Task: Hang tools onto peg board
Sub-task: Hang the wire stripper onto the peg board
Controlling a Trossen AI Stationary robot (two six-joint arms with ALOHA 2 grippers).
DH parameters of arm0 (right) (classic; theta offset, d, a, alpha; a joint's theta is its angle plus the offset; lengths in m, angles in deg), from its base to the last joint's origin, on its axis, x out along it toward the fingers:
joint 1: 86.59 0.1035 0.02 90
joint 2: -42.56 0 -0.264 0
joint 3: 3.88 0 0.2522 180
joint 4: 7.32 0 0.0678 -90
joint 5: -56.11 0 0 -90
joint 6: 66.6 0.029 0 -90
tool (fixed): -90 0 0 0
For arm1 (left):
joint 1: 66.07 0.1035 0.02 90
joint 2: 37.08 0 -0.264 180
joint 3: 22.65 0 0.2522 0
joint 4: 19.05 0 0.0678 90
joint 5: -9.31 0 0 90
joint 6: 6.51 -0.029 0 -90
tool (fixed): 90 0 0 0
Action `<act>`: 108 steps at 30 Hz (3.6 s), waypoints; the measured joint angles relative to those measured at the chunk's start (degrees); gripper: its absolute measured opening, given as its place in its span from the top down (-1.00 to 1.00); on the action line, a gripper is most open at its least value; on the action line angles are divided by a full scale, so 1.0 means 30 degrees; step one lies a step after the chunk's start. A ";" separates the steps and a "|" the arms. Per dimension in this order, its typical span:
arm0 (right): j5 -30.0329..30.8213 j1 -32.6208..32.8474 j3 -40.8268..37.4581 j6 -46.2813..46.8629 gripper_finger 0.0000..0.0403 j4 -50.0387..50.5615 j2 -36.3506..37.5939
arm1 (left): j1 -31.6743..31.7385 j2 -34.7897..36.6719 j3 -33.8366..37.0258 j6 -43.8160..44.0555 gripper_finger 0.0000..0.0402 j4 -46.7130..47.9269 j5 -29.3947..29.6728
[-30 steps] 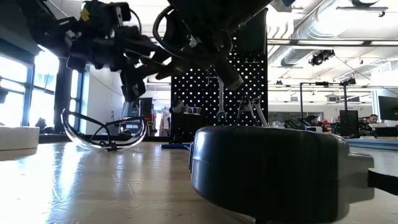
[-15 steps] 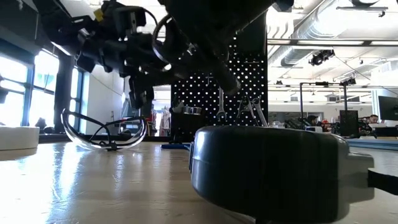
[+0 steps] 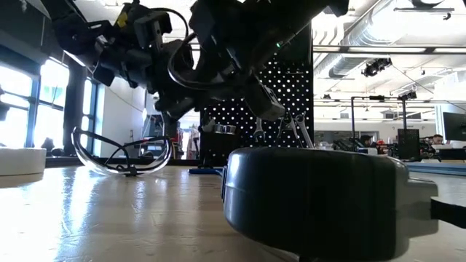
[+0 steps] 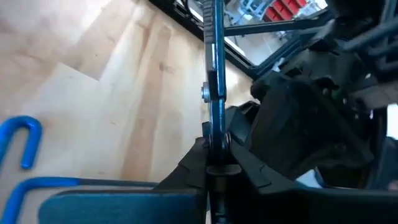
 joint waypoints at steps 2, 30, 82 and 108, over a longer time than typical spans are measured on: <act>0.0549 0.0007 0.0000 0.1122 0.40 0.0598 0.0006 | 0.0006 0.0000 0.0014 -0.0502 0.91 0.0150 0.0374; 0.0014 0.2135 -0.0036 2.0467 0.35 1.5553 0.5355 | 0.2768 0.5150 0.0058 -1.1056 0.91 0.2206 0.1415; 0.5131 0.8028 -0.0217 3.7689 0.35 2.5546 0.5377 | 0.5623 -0.4415 -0.6452 -1.6011 0.91 -0.1012 0.0265; 0.6538 0.7968 -0.1953 3.7969 0.35 2.4559 0.5370 | 0.7394 -0.6093 -0.8092 -1.4119 0.91 -0.0999 0.0430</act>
